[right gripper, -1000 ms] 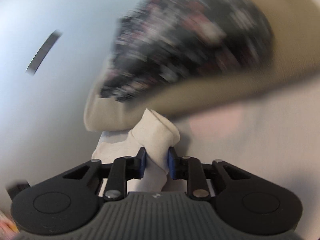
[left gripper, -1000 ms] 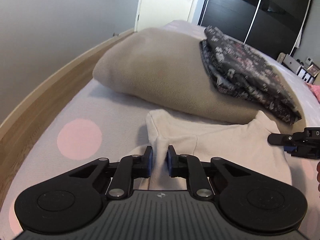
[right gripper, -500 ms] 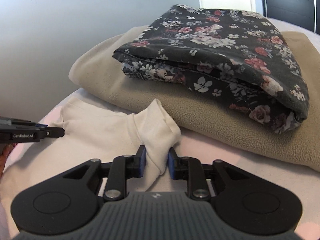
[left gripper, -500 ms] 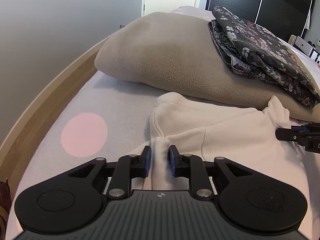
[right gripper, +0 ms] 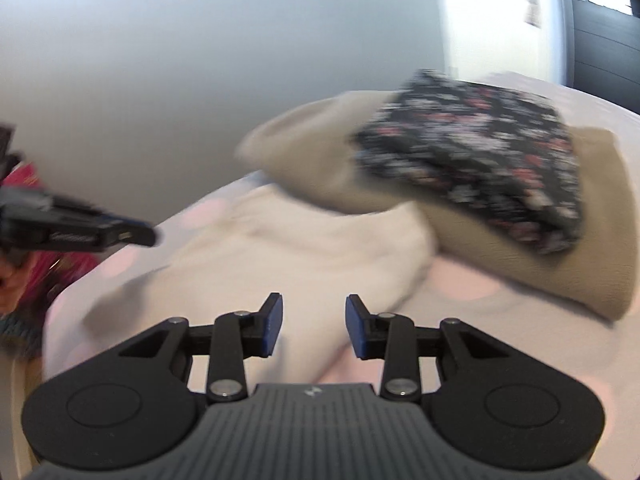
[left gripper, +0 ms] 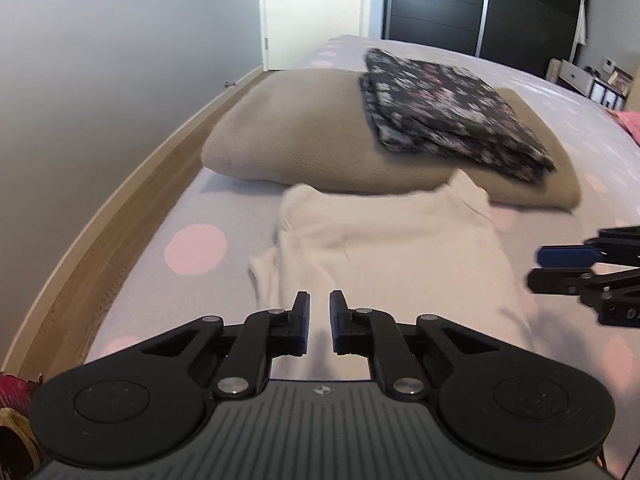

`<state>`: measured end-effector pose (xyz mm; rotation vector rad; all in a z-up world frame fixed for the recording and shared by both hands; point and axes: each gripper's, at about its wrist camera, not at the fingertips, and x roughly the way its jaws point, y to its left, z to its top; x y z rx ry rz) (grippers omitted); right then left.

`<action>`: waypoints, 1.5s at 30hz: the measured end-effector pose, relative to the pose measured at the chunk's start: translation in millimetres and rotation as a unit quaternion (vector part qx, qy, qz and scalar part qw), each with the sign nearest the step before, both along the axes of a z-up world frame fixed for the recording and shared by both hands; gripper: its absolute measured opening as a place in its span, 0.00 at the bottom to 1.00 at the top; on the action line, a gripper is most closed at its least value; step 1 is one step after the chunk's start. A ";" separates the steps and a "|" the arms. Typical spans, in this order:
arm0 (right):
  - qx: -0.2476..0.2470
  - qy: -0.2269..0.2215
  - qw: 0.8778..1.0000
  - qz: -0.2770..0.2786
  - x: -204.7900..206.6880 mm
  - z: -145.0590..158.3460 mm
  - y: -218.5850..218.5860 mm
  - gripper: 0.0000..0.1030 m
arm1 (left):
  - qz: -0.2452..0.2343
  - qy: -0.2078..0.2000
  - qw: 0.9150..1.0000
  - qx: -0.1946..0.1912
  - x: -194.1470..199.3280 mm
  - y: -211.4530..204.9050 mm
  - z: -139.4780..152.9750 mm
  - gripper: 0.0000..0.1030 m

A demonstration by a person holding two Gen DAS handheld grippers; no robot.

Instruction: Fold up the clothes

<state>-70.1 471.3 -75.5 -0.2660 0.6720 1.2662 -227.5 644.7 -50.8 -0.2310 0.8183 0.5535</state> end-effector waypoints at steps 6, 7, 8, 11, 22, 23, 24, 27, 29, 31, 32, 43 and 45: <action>-0.049 -0.005 0.999 0.016 -33.2 -17.5 13.8 0.38 | 0.018 0.052 0.998 -0.015 -6.5 -15.3 -32.7 0.06; -0.055 -0.013 0.998 0.013 -36.0 -20.6 15.1 0.38 | 0.021 0.058 0.998 -0.017 -8.5 -15.1 -38.7 0.06; -0.062 -0.021 0.998 0.010 -38.7 -23.7 16.5 0.38 | 0.023 0.065 0.997 -0.019 -10.5 -14.9 -44.6 0.05; -0.080 -0.036 0.996 0.008 -40.2 -32.1 22.6 0.37 | 0.027 0.056 0.998 -0.031 -18.7 -12.2 -52.3 0.05; -0.097 -0.034 0.995 0.006 -40.1 -20.9 23.3 0.38 | 0.042 0.059 0.997 -0.030 -14.0 -30.8 -30.5 0.06; -0.095 -0.031 0.995 0.004 -40.0 -15.8 20.7 0.38 | 0.042 0.056 0.997 -0.026 -14.3 -37.6 -23.9 0.06; -0.090 -0.028 0.996 0.000 -40.4 -10.0 16.2 0.38 | 0.043 0.054 0.997 -0.022 -14.6 -44.5 -17.2 0.06; -0.075 -0.030 0.997 -0.006 -43.7 6.8 2.4 0.39 | 0.052 0.045 0.998 -0.013 -15.7 -64.3 3.8 0.07; -0.072 -0.037 0.997 -0.010 -46.8 16.7 -7.1 0.44 | 0.066 0.042 0.997 -0.005 -16.9 -77.0 17.0 0.21; -0.069 -0.041 0.997 -0.012 -50.1 26.7 -17.6 0.49 | 0.075 0.033 0.997 0.005 -19.8 -91.0 28.2 0.41; -0.067 -0.040 0.997 -0.016 -50.7 30.9 -22.9 0.50 | 0.078 0.029 0.996 0.011 -21.1 -98.4 33.5 0.49; -0.060 -0.030 0.996 -0.066 -65.1 49.9 -68.6 0.52 | 0.119 0.015 0.992 0.040 -20.9 -162.4 49.8 0.66; -0.064 -0.028 0.995 -0.072 -69.4 46.9 -72.2 0.52 | 0.118 0.013 0.993 0.021 -21.4 -167.6 45.6 0.66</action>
